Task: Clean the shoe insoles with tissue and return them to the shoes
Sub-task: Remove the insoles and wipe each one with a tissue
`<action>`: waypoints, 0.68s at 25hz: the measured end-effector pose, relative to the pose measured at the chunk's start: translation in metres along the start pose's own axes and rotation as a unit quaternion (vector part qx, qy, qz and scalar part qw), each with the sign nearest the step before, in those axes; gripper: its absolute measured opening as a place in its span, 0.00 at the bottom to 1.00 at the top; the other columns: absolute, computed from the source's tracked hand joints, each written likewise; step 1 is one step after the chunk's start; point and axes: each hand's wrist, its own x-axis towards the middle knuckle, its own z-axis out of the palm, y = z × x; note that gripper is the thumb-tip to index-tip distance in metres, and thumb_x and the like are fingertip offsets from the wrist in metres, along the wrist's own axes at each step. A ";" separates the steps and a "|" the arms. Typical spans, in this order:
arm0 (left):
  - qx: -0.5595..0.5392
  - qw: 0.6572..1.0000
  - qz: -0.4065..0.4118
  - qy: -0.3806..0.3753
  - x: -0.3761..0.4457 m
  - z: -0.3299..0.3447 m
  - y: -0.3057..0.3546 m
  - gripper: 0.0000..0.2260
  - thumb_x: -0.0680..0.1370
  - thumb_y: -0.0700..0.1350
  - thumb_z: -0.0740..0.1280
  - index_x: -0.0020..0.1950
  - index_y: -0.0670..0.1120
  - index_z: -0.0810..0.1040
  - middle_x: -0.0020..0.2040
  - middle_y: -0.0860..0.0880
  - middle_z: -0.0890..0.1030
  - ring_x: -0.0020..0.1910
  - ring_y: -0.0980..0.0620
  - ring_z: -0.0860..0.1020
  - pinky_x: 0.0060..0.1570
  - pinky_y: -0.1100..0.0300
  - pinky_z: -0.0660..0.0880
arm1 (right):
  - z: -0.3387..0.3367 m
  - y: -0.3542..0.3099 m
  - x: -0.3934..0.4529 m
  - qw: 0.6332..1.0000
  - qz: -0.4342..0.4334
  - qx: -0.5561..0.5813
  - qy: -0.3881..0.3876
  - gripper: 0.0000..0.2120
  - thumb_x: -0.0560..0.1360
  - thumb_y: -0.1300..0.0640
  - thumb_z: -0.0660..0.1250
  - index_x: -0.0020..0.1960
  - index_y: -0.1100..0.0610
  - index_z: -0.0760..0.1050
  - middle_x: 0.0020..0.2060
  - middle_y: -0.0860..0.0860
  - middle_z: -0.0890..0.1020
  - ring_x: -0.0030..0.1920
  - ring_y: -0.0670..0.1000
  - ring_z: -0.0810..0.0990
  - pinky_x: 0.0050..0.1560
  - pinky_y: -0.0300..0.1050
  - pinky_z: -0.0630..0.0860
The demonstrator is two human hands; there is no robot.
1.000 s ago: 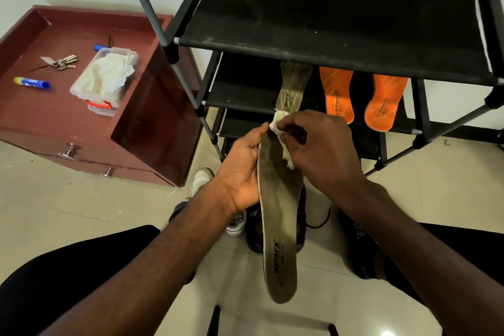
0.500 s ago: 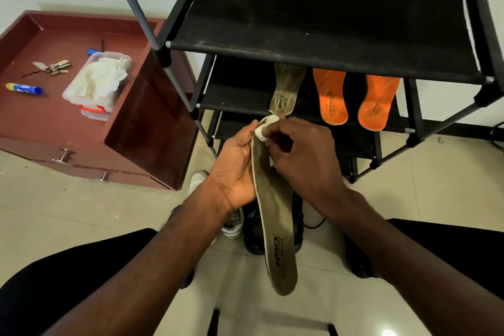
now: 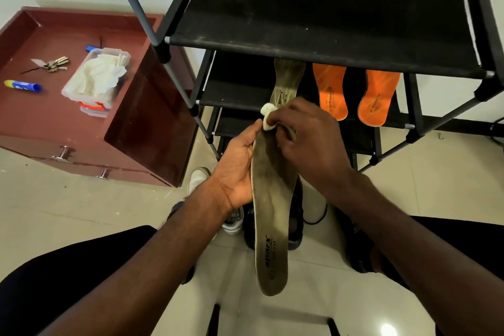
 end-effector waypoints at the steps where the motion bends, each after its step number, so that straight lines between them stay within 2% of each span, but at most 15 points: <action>1: 0.006 1.000 0.007 0.000 -0.001 0.001 0.001 0.22 0.86 0.56 0.57 0.69 0.41 0.79 0.55 0.42 0.85 0.54 0.46 0.84 0.57 0.51 0.82 | -0.002 0.006 0.002 1.000 0.011 0.003 0.008 0.09 0.76 0.64 0.70 0.54 0.56 0.85 0.48 0.51 0.81 0.47 0.51 0.81 0.46 0.52 0.80; 3: 0.018 0.999 0.027 0.009 -0.002 -0.001 0.003 0.25 0.87 0.56 0.57 0.77 0.41 0.72 0.61 0.41 0.82 0.59 0.44 0.82 0.60 0.48 0.81 | -0.007 0.013 0.002 1.000 0.012 0.021 0.006 0.10 0.76 0.65 0.71 0.53 0.54 0.86 0.48 0.50 0.83 0.46 0.49 0.82 0.46 0.50 0.80; 7: 0.043 0.998 0.036 0.037 0.002 -0.004 0.006 0.25 0.87 0.56 0.57 0.77 0.40 0.72 0.61 0.39 0.82 0.59 0.44 0.82 0.61 0.48 0.80 | -0.009 0.003 -0.010 0.998 0.006 -0.005 -0.059 0.12 0.74 0.64 0.74 0.54 0.52 0.86 0.48 0.48 0.85 0.49 0.51 0.80 0.49 0.53 0.79; 10: 0.036 0.998 0.031 0.029 0.009 -0.012 0.012 0.27 0.87 0.58 0.53 0.76 0.40 0.74 0.69 0.39 0.80 0.71 0.43 0.77 0.73 0.47 0.71 | -0.005 -0.010 -0.024 0.991 -0.020 0.033 -0.128 0.12 0.71 0.65 0.76 0.52 0.53 0.86 0.45 0.47 0.84 0.48 0.50 0.79 0.47 0.52 0.79; 12: 0.031 0.999 0.020 0.011 0.009 -0.014 0.013 0.27 0.86 0.58 0.54 0.75 0.40 0.74 0.72 0.39 0.78 0.73 0.43 0.75 0.75 0.47 0.68 | -0.003 -0.011 -0.021 0.993 -0.011 0.056 -0.101 0.12 0.72 0.65 0.75 0.52 0.54 0.86 0.46 0.48 0.85 0.47 0.49 0.81 0.47 0.52 0.80; 15: 0.013 1.000 0.018 0.001 0.006 -0.012 0.008 0.23 0.86 0.58 0.58 0.69 0.42 0.79 0.60 0.41 0.83 0.60 0.45 0.82 0.67 0.49 0.75 | -0.002 -0.014 -0.010 0.998 0.050 0.049 -0.003 0.11 0.74 0.64 0.74 0.55 0.55 0.86 0.50 0.49 0.85 0.49 0.48 0.83 0.51 0.48 0.82; 16: 0.007 1.000 0.023 -0.001 0.005 -0.011 0.008 0.25 0.86 0.58 0.57 0.70 0.41 0.78 0.60 0.41 0.83 0.60 0.45 0.82 0.66 0.50 0.76 | -0.002 -0.018 -0.008 0.996 0.059 0.070 -0.006 0.11 0.74 0.63 0.74 0.55 0.55 0.86 0.50 0.49 0.86 0.49 0.47 0.84 0.53 0.47 0.82; 17: 0.003 1.000 0.027 -0.013 0.006 -0.014 0.009 0.27 0.86 0.60 0.56 0.73 0.41 0.76 0.64 0.41 0.81 0.63 0.45 0.81 0.70 0.50 0.73 | -0.002 -0.023 -0.008 0.992 0.062 0.105 -0.030 0.10 0.74 0.63 0.74 0.54 0.55 0.86 0.50 0.48 0.86 0.49 0.45 0.84 0.54 0.45 0.82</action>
